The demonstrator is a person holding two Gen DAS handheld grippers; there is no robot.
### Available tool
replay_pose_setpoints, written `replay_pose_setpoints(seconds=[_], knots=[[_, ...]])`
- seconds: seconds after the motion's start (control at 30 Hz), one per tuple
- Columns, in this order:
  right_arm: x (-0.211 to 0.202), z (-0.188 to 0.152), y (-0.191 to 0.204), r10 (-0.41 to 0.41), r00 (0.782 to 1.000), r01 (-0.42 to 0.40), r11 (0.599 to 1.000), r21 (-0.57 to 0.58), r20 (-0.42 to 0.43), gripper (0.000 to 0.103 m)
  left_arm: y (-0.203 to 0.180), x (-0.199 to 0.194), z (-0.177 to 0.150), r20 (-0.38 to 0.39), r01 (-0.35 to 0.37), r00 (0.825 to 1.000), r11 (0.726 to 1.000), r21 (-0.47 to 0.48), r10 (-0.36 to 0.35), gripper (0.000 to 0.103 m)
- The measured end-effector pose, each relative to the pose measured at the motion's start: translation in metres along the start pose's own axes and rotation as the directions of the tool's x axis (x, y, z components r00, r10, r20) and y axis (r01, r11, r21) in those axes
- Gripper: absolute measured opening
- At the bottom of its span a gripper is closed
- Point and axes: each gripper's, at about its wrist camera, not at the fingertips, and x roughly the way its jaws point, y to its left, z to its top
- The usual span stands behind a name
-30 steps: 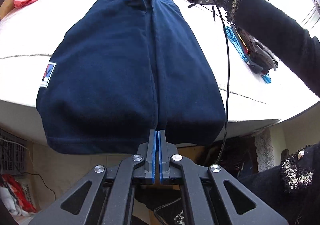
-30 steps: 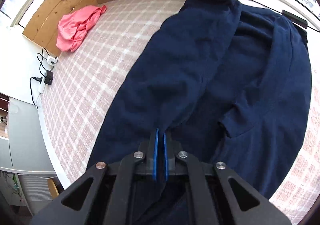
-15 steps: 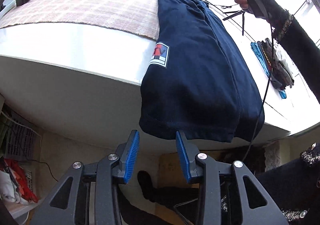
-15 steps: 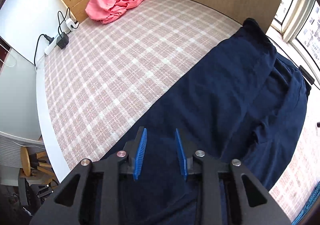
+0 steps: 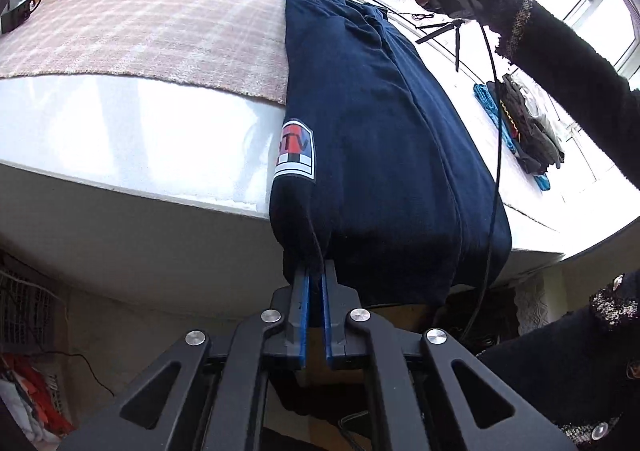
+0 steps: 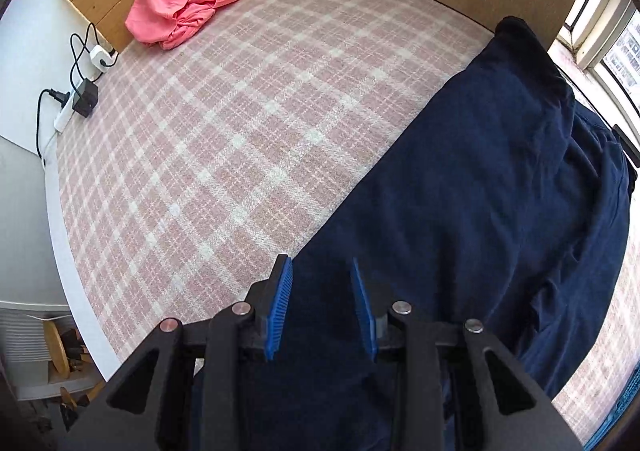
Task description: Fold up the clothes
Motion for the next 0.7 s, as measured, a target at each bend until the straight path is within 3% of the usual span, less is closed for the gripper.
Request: replay_pose_setpoints(seconds=[0.3,0.47,0.5,0.53,0.57,0.7], knots=[[0.03,0.023,0.005,-0.11,0.989,0.116,0.992,0.051,-0.095,0.036,-0.006,-0.008,0.005,0.004,-0.012,1.0,1.0,0.011,0.012,0.004],[0.022,0.016,0.003,-0.089,0.99,0.099,0.991,0.086,-0.112,0.035,-0.006,-0.01,0.006,0.009,-0.003,1.0,1.0,0.011,0.003,0.004],[0.021,0.014,0.002,-0.086,0.99,0.097,0.991,0.092,-0.113,0.033,-0.007,-0.011,0.006,0.01,-0.006,1.0,1.0,0.016,0.006,0.004],[0.02,0.013,0.001,-0.092,0.989,0.102,0.991,0.089,-0.112,0.016,-0.008,-0.011,0.007,0.01,-0.008,1.0,1.0,0.022,0.008,0.004],[0.019,0.011,0.0,-0.098,0.989,0.108,0.991,0.086,-0.112,0.006,-0.009,-0.012,0.007,0.01,-0.007,1.0,1.0,0.027,0.007,0.004],[0.013,0.005,-0.005,-0.081,0.992,0.089,0.992,0.089,-0.093,0.003,-0.017,-0.018,0.006,0.016,0.01,1.0,0.999,0.053,-0.011,0.004]])
